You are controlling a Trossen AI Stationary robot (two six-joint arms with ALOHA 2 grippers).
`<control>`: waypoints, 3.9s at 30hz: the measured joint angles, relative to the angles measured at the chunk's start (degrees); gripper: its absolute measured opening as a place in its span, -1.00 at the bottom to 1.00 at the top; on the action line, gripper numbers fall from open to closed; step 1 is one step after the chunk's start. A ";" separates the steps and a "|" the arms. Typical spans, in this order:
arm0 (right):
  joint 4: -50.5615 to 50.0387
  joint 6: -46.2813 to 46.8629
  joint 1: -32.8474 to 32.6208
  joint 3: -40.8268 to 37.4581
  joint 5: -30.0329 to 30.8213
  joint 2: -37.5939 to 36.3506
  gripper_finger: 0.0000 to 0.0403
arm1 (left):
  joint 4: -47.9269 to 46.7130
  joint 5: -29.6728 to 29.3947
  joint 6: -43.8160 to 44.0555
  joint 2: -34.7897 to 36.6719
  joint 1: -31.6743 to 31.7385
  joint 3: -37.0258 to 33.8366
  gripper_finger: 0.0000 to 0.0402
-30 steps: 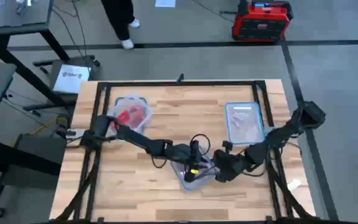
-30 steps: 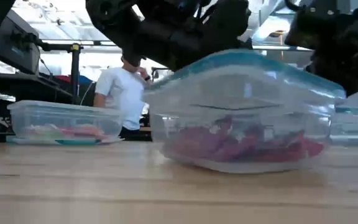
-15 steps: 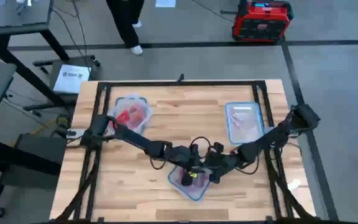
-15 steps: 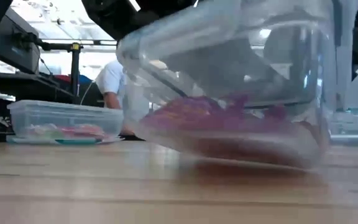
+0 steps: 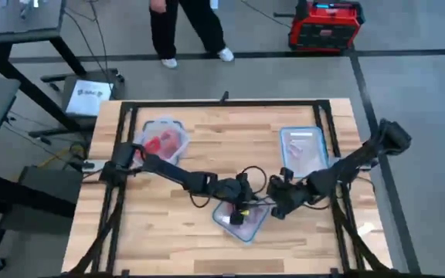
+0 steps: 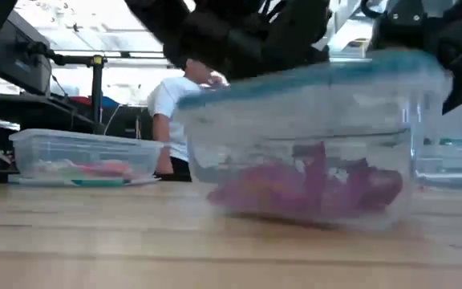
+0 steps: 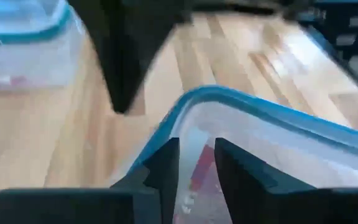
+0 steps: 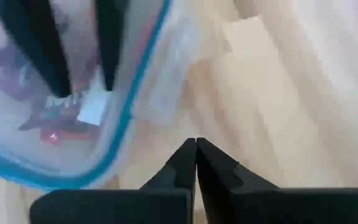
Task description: Sort candy
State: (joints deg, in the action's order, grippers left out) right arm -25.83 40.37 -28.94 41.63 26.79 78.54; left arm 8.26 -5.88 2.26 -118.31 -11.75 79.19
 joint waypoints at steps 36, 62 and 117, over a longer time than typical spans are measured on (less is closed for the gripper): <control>17.30 -4.62 -4.97 -0.04 3.10 4.26 -1.00 | -34.41 -23.07 30.05 1.70 -16.11 7.85 -0.54; 28.07 -21.53 -8.71 1.31 9.31 1.30 -1.00 | -36.47 -33.17 18.37 3.60 -13.95 10.31 -0.54; 37.64 -5.76 3.38 -6.30 -2.97 13.35 -1.00 | 29.72 -10.56 11.23 -3.00 -3.17 -18.09 -0.54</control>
State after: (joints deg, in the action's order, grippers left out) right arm 11.80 34.60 -25.56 35.33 23.83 91.90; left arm 37.98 -16.44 13.48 -121.31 -14.92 61.10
